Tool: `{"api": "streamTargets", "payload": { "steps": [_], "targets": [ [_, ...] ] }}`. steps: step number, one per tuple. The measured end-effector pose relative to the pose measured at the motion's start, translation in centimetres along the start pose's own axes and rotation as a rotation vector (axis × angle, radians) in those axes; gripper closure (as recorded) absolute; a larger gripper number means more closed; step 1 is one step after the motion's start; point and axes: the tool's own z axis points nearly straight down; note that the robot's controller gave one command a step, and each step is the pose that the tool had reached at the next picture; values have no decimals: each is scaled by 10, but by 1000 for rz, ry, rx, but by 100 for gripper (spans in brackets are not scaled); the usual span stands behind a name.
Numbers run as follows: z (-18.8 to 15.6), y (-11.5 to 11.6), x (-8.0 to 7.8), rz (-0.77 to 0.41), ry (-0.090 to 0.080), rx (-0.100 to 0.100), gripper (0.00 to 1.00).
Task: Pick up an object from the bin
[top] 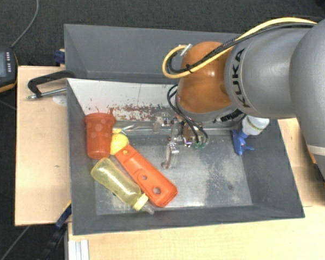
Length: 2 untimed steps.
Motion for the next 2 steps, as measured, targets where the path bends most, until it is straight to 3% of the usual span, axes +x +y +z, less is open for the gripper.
{"api": "streamTargets", "payload": {
  "steps": [1,2],
  "targets": [
    [49,38,15,-16,5,0,0],
    [54,-28,85,-38,-5,0,100]
  ]
}}
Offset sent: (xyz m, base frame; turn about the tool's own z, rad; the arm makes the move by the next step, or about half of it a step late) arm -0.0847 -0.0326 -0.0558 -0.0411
